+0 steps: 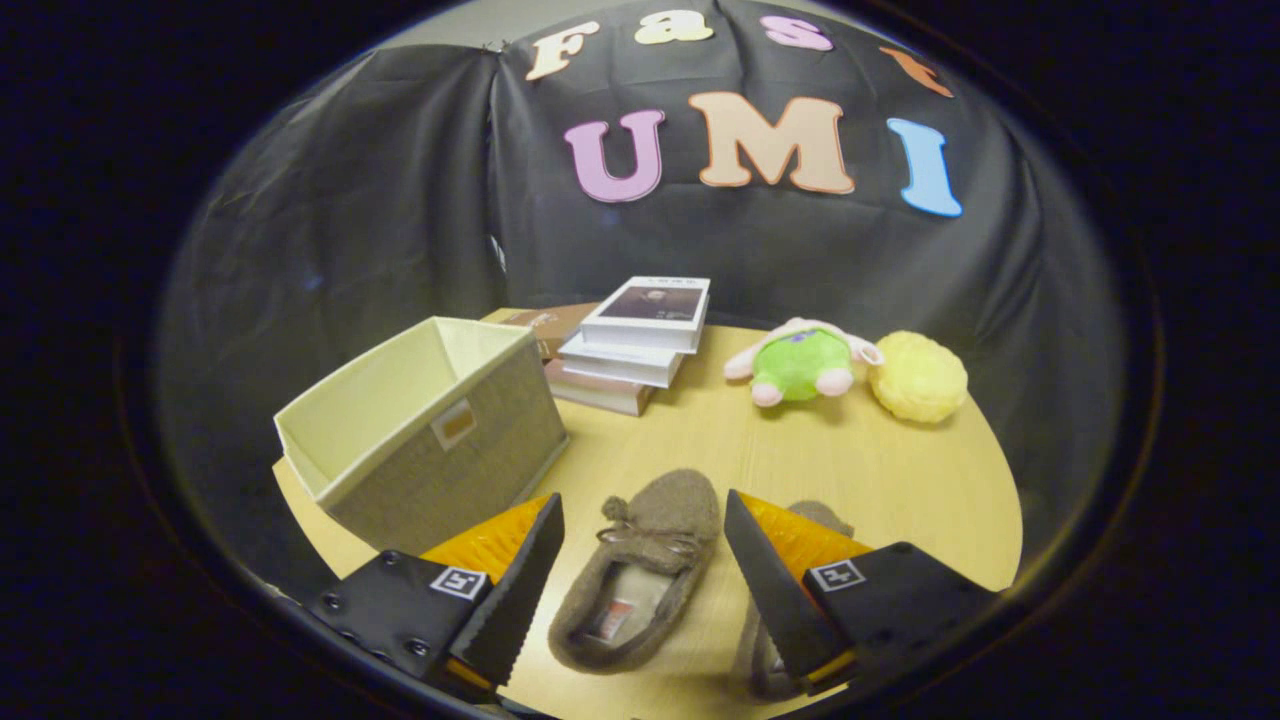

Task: Open the storage box then place both shoes into the box .Put the left shoe in first, then the right shoe, with the right side of both shoes facing outward in a uniform manner.

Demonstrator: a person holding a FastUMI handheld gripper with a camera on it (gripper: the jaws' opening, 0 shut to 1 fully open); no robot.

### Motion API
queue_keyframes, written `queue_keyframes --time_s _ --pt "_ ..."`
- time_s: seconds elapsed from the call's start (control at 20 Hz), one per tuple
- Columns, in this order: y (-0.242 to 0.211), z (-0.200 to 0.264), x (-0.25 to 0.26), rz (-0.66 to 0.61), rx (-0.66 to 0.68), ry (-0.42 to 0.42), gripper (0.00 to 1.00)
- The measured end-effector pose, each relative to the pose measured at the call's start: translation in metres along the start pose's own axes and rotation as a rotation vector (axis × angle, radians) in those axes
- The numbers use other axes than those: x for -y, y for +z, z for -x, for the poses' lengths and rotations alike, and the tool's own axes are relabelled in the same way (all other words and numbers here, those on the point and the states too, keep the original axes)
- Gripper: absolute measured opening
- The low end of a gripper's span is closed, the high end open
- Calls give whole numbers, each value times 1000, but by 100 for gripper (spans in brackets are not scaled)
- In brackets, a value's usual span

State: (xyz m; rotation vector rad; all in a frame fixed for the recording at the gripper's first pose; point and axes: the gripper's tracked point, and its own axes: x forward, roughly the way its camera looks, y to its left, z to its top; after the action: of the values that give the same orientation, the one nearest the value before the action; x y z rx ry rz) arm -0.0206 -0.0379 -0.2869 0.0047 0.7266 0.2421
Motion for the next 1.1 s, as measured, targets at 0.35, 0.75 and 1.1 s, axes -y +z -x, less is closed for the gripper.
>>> queue_keyframes --time_s 0.35,0.75,1.1 --pt "-63 -23 15 -50 -172 -17 100" --pt "-99 -45 23 -87 -332 -73 72" --pt "-106 -50 19 -155 -394 -75 31"
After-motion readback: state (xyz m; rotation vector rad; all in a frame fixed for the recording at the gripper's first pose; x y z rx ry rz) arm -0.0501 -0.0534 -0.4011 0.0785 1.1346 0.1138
